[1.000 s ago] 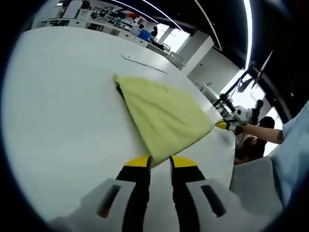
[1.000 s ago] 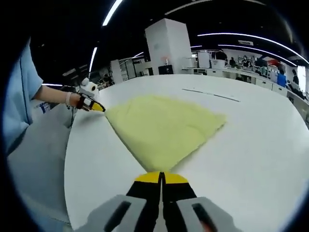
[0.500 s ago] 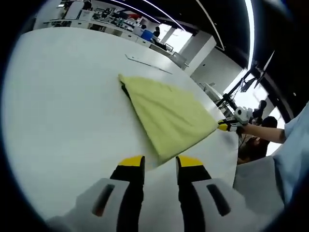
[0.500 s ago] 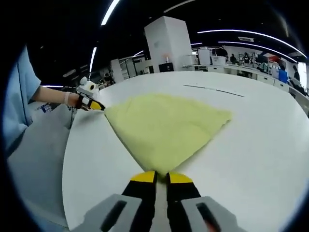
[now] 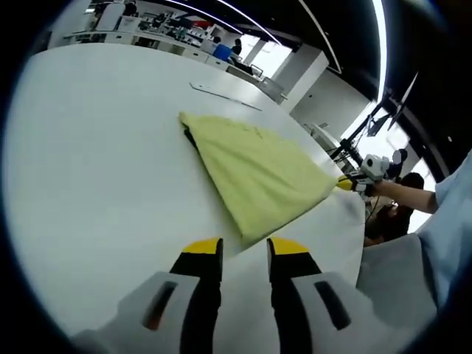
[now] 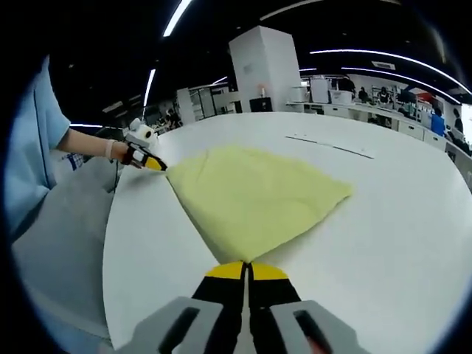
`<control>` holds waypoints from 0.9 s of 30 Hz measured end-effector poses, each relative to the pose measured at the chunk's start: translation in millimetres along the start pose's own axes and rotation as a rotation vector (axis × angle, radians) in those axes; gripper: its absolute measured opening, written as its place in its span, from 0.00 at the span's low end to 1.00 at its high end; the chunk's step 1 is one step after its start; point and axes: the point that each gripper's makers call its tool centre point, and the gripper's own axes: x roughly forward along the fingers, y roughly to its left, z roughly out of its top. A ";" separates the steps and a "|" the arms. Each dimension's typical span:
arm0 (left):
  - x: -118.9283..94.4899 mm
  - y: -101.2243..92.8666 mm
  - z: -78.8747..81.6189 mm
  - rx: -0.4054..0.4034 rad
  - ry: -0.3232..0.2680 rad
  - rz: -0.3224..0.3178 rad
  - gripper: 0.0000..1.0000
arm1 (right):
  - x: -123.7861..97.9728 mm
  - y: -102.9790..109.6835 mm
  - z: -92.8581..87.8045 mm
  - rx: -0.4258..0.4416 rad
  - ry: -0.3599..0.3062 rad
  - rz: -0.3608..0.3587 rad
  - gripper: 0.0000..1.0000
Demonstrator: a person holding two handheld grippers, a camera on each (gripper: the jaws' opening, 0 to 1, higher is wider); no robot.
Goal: Fold the garment on the visible template until the final outline fits inside the template.
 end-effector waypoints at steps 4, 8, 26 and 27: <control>4.3 -0.9 0.5 0.003 0.005 -0.005 0.18 | 0.0 0.3 -0.5 0.007 0.003 0.004 0.00; 6.9 -2.0 1.7 0.005 0.002 -0.006 0.13 | -0.4 0.6 -3.2 0.005 0.014 0.006 0.00; -9.6 -22.7 -33.3 -0.024 0.019 -0.043 0.00 | -17.1 21.1 -30.0 0.131 -0.003 0.003 0.00; -11.4 -23.0 -37.0 -0.035 0.015 -0.043 0.00 | -18.4 24.3 -35.7 0.135 -0.001 0.008 0.00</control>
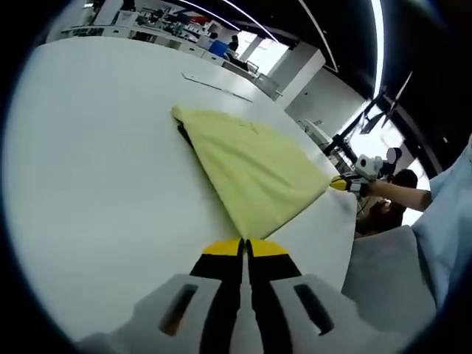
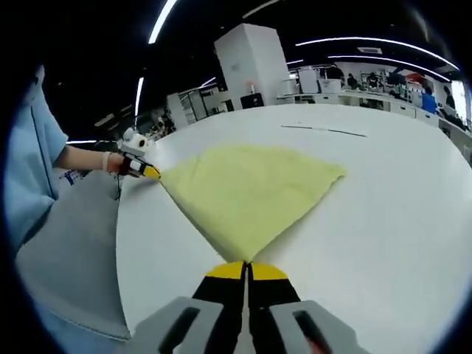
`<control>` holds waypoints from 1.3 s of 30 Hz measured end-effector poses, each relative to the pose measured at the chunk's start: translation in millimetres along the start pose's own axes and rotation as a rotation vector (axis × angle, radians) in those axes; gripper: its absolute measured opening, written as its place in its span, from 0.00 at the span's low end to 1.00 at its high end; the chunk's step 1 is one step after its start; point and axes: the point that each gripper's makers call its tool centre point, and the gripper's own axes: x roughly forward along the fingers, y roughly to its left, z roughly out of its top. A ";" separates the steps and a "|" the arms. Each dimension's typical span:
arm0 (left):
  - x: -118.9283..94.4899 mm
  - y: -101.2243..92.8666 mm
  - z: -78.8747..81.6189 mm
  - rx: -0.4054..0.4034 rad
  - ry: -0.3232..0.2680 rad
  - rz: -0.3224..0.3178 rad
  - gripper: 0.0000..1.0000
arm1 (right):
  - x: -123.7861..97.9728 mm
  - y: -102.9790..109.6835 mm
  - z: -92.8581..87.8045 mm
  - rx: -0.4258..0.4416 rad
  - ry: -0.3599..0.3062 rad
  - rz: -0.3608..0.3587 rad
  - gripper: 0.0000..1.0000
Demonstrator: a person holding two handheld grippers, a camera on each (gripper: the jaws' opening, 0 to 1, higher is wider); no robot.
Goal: Fold the garment on the visible template until the final outline fits inside the template.
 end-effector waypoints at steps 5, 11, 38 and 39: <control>-10.5 -6.7 -14.9 -0.051 -0.015 -0.015 0.00 | -5.9 9.5 -11.7 0.039 -0.006 0.008 0.00; -15.5 -8.0 -24.7 -0.073 -0.025 -0.007 0.00 | -8.7 16.4 -18.2 0.049 -0.009 0.013 0.00; -35.8 -31.5 14.1 0.132 -0.182 0.101 0.55 | -35.0 35.8 11.4 0.130 -0.134 -0.045 0.20; -36.2 -32.7 15.2 0.131 -0.179 0.104 0.59 | -35.5 42.0 15.4 0.137 -0.144 -0.043 0.27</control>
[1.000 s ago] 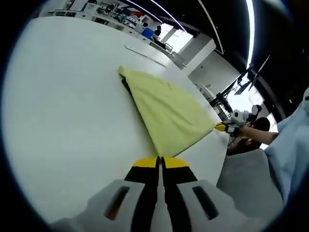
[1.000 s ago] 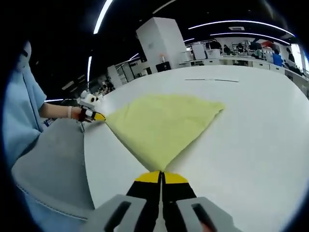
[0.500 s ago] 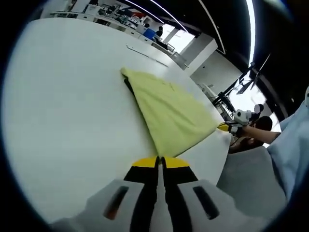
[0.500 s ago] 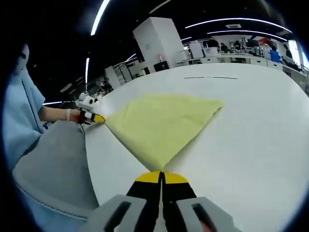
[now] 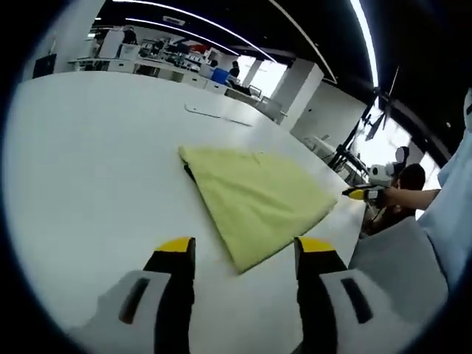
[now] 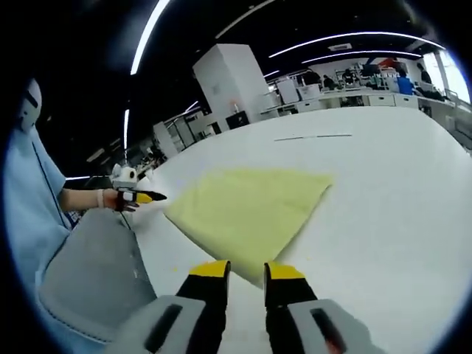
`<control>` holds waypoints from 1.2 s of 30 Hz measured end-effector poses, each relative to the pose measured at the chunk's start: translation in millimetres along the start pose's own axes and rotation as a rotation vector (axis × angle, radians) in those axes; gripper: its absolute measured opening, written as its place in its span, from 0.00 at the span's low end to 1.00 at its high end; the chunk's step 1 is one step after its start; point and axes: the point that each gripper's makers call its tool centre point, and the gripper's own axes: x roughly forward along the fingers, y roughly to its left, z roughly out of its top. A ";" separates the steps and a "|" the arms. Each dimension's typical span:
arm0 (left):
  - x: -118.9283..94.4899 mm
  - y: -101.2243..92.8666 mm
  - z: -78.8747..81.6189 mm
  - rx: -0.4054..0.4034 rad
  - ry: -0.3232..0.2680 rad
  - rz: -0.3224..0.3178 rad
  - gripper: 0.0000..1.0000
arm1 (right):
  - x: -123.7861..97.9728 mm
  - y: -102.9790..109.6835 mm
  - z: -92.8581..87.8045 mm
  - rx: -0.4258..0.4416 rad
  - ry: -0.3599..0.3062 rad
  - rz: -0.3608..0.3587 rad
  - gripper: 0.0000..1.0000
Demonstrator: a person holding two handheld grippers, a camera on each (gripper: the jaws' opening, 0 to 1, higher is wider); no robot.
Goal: Fold the garment on the visible template until the final outline fits inside the template.
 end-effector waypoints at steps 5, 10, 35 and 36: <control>0.7 -1.1 10.4 0.030 -0.015 0.026 0.80 | -0.2 11.1 6.4 -0.007 -0.022 -0.019 0.58; 0.1 -1.5 11.0 0.056 -0.007 0.062 0.98 | 1.1 14.6 7.4 0.017 -0.018 -0.075 0.94; -7.2 -22.4 16.6 0.032 -0.085 0.059 0.99 | 5.3 14.5 27.8 -0.039 -0.083 -0.077 0.96; -6.5 -21.2 15.5 0.047 -0.082 0.058 0.99 | 6.0 15.2 26.9 -0.041 -0.080 -0.076 0.96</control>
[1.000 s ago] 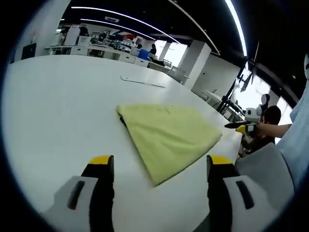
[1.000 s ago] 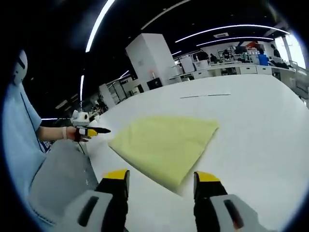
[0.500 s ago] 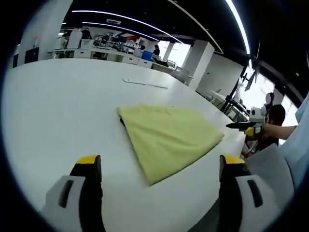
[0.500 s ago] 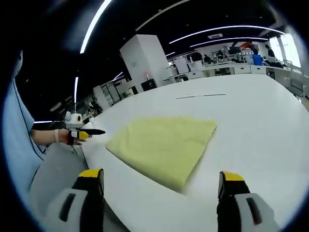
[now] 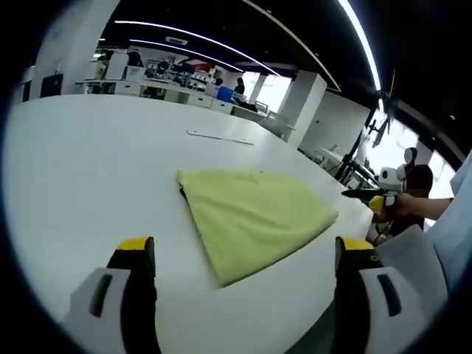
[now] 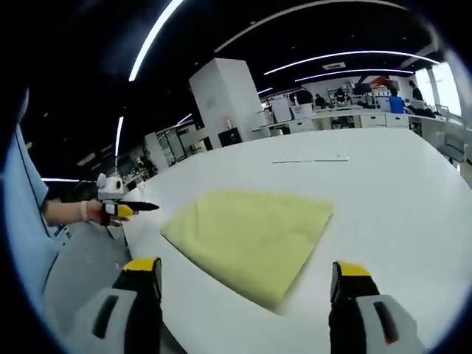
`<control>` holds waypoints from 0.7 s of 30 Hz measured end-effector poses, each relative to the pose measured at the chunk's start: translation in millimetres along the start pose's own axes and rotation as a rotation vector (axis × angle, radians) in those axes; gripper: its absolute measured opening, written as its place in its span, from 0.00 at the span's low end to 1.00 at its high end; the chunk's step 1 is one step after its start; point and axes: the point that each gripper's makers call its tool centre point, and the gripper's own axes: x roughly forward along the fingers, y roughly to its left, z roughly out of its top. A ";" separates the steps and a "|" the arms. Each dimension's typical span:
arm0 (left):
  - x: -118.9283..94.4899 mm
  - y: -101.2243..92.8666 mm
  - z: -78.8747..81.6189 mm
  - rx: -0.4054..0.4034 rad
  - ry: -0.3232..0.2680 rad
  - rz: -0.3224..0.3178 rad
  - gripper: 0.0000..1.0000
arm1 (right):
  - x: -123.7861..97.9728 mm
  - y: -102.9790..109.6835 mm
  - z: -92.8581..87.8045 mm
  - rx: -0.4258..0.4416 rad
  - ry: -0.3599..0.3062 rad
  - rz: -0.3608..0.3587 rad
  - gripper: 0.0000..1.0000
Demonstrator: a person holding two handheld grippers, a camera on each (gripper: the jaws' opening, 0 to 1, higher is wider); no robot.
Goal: Fold the garment on the visible template until the final outline fits inside the template.
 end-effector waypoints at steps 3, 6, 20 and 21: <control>-1.3 -0.7 3.5 0.008 -0.013 -0.010 0.99 | 1.4 4.1 -3.4 -0.010 0.012 0.004 0.97; -0.7 3.4 4.5 0.014 -0.025 -0.010 0.99 | 2.1 5.9 -5.0 -0.008 0.004 0.000 0.97; -4.6 16.0 8.7 -0.011 -0.068 0.013 0.95 | 2.6 7.5 -7.5 0.070 -0.035 -0.012 0.95; -4.9 16.4 9.6 -0.012 -0.073 0.015 0.95 | 2.1 8.3 -7.7 0.074 -0.034 -0.010 0.95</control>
